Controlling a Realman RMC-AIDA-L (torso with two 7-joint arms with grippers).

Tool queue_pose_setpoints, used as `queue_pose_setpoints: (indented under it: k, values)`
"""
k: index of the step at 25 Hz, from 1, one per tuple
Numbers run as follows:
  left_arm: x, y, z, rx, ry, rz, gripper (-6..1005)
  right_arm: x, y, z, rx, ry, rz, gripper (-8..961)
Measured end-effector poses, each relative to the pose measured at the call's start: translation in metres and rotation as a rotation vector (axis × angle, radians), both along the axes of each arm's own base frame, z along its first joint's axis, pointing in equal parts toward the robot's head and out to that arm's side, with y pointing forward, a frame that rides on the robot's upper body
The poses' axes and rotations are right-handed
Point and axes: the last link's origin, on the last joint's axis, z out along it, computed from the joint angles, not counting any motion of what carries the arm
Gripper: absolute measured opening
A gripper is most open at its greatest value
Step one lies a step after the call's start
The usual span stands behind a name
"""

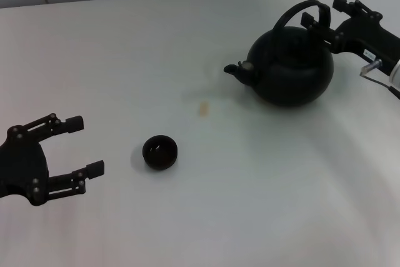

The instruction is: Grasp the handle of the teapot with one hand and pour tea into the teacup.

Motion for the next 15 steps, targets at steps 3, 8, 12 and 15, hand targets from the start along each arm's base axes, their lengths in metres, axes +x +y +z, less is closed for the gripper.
queue_pose_setpoints:
  k: [3, 8, 12, 15]
  values:
    - [0.0, 0.0, 0.0, 0.0, -0.002, 0.0, 847, 0.004, -0.006, 0.003, 0.01, 0.002, 0.004, 809]
    - [0.002, 0.0, 0.001, 0.007, -0.015, -0.004, 847, 0.015, -0.026, 0.017, 0.117, -0.017, 0.031, 814]
    - [0.002, -0.001, -0.002, 0.016, -0.03, -0.025, 847, 0.012, -0.05, 0.028, 0.186, 0.014, 0.128, 815]
    - [0.003, -0.001, -0.004, 0.012, -0.037, -0.032, 847, 0.005, -0.064, 0.028, 0.161, 0.028, 0.22, 815]
